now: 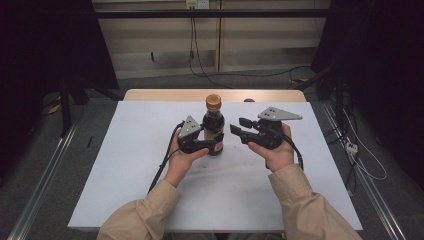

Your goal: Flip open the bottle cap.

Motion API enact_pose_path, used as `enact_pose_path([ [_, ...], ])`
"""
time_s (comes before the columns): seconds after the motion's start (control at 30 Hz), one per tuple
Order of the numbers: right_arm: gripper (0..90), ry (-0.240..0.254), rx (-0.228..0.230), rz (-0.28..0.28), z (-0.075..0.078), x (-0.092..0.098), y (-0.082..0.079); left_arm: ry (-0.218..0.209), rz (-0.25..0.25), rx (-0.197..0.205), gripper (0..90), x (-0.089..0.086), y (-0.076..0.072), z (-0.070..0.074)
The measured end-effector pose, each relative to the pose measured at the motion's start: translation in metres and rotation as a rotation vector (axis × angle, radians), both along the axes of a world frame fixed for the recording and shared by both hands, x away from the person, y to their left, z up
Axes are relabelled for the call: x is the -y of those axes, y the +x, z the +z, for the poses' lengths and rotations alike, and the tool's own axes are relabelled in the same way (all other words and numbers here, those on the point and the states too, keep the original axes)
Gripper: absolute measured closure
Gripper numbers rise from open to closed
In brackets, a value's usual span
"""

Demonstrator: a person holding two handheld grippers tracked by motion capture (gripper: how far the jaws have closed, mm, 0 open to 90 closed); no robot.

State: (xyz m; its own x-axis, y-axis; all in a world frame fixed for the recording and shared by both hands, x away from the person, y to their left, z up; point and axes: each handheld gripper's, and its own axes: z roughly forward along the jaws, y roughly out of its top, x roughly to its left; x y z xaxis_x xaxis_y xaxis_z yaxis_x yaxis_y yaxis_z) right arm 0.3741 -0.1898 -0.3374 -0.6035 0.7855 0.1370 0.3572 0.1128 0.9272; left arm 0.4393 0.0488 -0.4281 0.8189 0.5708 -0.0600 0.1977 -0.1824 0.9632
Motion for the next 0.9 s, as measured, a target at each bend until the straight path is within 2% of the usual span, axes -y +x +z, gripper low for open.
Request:
enact_pose_path([
  [0.23, 79.9, 0.026, -0.004, 0.009, 0.009, -0.002, 0.01, 0.001, 0.0, -0.001, 29.9, 0.0, 0.0, 0.0],
  [0.4, 89.3, 0.008, -0.013, 0.014, 0.013, -0.004, 0.016, -0.001, -0.002, -0.002, 29.9, -0.001, 0.0, 0.0],
  [0.7, 90.0, 0.01, -0.014, 0.054, 0.022, -0.009, 0.021, -0.004, 0.003, -0.008, 29.9, 0.0, 0.0, -0.001],
  [0.73, 90.0, 0.011, -0.013, 0.056, 0.023, -0.009, 0.022, -0.024, 0.009, -0.015, 29.9, 0.001, 0.0, -0.001],
  [0.9, 90.0, 0.008, -0.009, 0.073, 0.028, -0.012, 0.024, -0.025, 0.01, -0.016, 29.9, 0.001, 0.0, -0.001],
])
